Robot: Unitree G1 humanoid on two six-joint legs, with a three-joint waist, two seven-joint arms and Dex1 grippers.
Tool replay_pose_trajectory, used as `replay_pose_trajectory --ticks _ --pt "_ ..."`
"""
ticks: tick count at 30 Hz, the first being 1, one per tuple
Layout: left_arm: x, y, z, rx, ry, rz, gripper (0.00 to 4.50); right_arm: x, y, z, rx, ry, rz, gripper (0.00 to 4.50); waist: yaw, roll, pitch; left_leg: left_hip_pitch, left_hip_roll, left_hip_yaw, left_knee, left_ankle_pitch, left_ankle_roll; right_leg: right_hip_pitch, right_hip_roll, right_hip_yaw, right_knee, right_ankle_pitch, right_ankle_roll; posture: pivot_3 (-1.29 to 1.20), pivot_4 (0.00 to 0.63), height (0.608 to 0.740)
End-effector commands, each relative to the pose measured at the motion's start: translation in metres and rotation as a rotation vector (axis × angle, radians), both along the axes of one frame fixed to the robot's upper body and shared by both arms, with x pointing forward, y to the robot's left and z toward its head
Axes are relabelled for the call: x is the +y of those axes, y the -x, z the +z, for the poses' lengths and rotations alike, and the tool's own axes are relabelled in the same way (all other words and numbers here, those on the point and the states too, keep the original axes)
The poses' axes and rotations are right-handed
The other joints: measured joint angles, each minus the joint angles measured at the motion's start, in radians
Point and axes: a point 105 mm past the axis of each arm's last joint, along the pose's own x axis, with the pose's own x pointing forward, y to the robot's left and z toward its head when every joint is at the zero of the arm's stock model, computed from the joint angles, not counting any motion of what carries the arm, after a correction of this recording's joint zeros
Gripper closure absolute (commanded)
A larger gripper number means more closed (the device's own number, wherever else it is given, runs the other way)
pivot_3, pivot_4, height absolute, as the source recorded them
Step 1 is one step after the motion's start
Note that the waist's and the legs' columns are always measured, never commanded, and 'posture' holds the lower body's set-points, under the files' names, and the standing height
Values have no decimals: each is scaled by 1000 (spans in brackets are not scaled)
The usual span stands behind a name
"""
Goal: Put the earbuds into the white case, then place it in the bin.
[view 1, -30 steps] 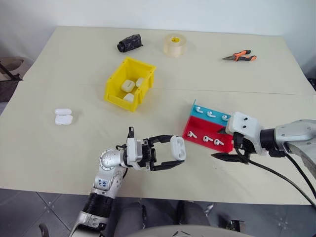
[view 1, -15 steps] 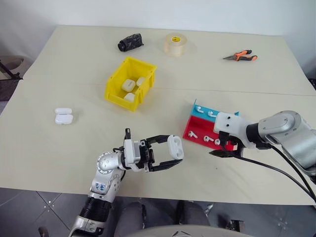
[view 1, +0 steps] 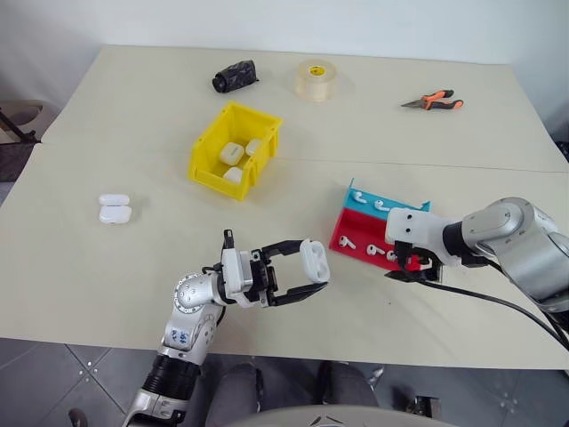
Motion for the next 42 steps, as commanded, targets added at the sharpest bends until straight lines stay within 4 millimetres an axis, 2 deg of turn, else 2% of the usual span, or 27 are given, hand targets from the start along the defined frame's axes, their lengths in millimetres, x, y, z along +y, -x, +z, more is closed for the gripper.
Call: replay_pose_trajectory --ticks 1,14,18,30,33,35,42 --pt "-1 5 11 -54 21 -7 1717 -3 -2 7 -33 10 -4 1906 0 0 0 0 0 0 0 0 0 0 0 0 0 0 0 0 150 740" --pt "-1 4 13 -58 17 -10 1717 -9 -8 5 -40 29 -10 1906 0 0 0 0 0 0 0 0 0 0 0 0 0 0 0 0 150 740" --pt "0 3 13 -58 13 -9 1717 -6 -7 3 -30 12 -10 2823 -1 0 0 0 0 0 0 0 0 0 0 0 0 0 0 0 150 740" --pt "0 3 14 -59 15 -6 1717 -6 -6 -1 -16 7 -18 2823 -1 0 0 0 0 0 1 0 0 0 0 0 0 0 0 0 150 740" --pt "0 3 14 -60 16 -6 1717 -7 -6 -2 -13 8 -20 3414 -1 0 0 0 0 0 1 0 0 0 0 0 0 0 0 0 150 740" --pt "0 3 14 -61 16 -5 1717 -6 -6 -2 -14 6 -21 3992 -1 0 0 0 0 0 1 0 0 0 0 0 1 0 0 0 150 740" --pt "1 2 14 -65 14 -13 1717 -3 -8 4 -44 -40 -33 3992 -1 0 0 0 0 0 2 0 0 0 0 0 1 0 0 0 150 740"
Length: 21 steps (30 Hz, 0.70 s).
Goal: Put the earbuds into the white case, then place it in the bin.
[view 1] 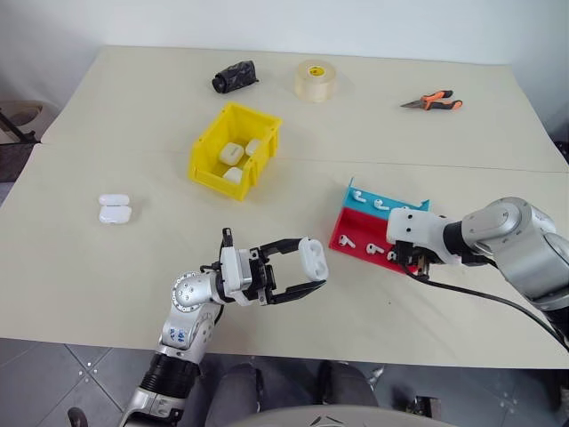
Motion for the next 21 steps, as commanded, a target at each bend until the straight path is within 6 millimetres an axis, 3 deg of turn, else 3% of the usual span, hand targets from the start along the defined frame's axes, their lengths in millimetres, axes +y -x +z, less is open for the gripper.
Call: replay_pose_trajectory --ticks 1,8,14,17,19,21 --pt "-1 4 13 -60 25 -26 1717 2 0 12 -31 -70 -17 3992 1 0 0 0 0 0 0 0 0 0 0 0 0 0 0 0 150 740" --pt "5 1 18 -32 46 -87 1717 22 25 47 -134 -438 161 3992 3 0 0 -1 0 -1 1 0 0 0 0 -1 0 0 0 0 150 740" --pt "15 -6 18 28 55 -144 1717 38 53 57 -219 -907 253 3992 4 0 0 -1 -1 -2 1 0 0 1 0 -1 1 0 0 0 150 740" --pt "15 -12 15 36 32 -140 1717 46 58 51 -258 -980 253 3992 2 0 0 0 -1 -1 1 0 0 1 0 -1 1 0 0 0 150 740" --pt "14 -15 18 43 35 -153 1717 64 63 69 -402 -1201 277 3992 1 -1 0 0 -1 -1 1 0 0 1 0 -1 1 0 0 0 150 740" --pt "13 -15 20 46 28 -171 1717 80 64 72 -442 -1310 242 3992 -3 0 0 1 0 -2 0 0 -1 0 1 -1 2 0 0 0 150 740"
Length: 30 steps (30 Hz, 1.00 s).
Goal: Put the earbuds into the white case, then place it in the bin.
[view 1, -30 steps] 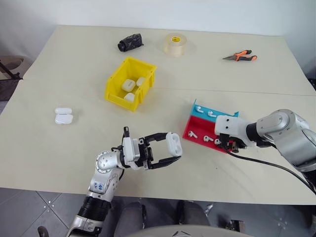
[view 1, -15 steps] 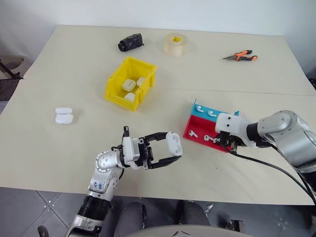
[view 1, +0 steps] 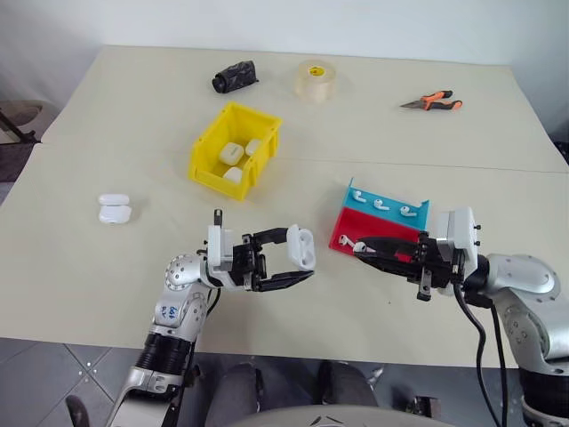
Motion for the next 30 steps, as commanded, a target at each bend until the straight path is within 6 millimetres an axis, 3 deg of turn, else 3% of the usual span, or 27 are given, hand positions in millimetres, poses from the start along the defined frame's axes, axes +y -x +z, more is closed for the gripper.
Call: replay_pose_trajectory --ticks 1,9,17,30 --pt "-3 1 11 -23 14 -43 1717 27 12 21 -109 -173 3 3992 -4 1 0 0 0 0 0 0 0 -1 0 0 0 0 0 0 150 740" --pt "-3 2 25 31 37 -85 1717 56 12 18 -135 -275 47 3992 -4 1 0 0 -1 0 0 0 0 0 0 1 1 0 0 0 150 740" --pt "-5 7 35 28 55 -89 1717 59 1 10 -138 -284 43 3992 -9 1 0 0 -1 0 0 0 0 0 0 1 1 0 0 0 150 740" --pt "-7 14 34 11 25 -121 1717 69 -2 -9 -87 -175 125 3992 -21 1 0 0 -1 -1 -1 0 0 0 0 1 1 0 0 0 150 740"
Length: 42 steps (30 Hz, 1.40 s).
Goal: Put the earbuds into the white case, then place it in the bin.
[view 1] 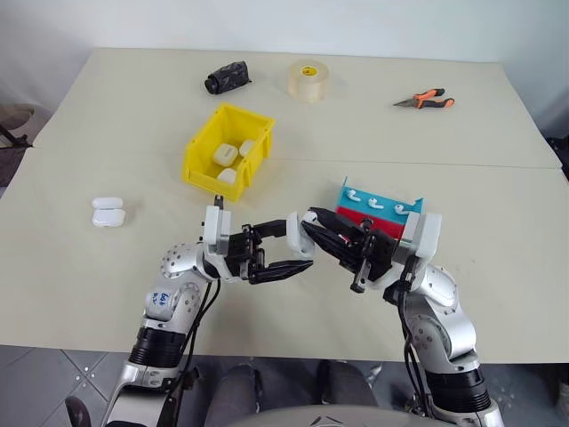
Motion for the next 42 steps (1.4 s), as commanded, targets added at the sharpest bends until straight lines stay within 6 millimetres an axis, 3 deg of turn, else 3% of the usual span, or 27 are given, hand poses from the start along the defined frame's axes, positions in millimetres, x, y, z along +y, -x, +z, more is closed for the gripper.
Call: replay_pose_trajectory --ticks 1,8,20,24,28,33,39,42 --pt "-8 13 18 -89 40 -62 1717 7 2 -13 52 72 51 3992 0 0 0 0 0 0 0 0 0 0 0 0 0 0 0 0 150 740" --pt "-12 12 22 -109 58 -71 1717 6 2 -25 168 144 114 3992 1 0 0 0 0 0 0 0 0 0 0 0 0 0 0 0 150 740" --pt "-13 10 25 -128 83 -47 1717 -11 -2 -9 160 162 152 71 3 0 0 0 0 0 0 0 0 0 0 0 0 0 0 0 150 740" --pt "-7 10 20 -113 74 -15 1717 -28 -2 0 135 176 128 29 2 0 0 0 0 0 0 0 0 0 0 0 0 0 0 0 150 740" --pt "4 7 6 -84 40 45 1717 -57 -5 3 107 215 29 29 6 0 0 -1 0 0 0 0 0 0 -1 0 0 0 0 0 150 740" --pt "19 11 -13 -101 -29 112 1717 -116 -8 -17 115 363 -151 29 12 0 0 0 -1 1 0 0 1 0 -1 0 -1 0 0 0 150 740" --pt "22 13 -12 -139 -23 162 1717 -189 -16 -39 111 504 -397 29 25 0 0 0 0 3 0 -1 1 1 -1 1 -2 0 0 0 150 740" --pt "23 13 -9 -145 -14 181 1717 -209 -18 -48 102 575 -452 29 24 0 0 0 0 3 0 -1 1 1 -1 1 -2 0 0 0 150 740"
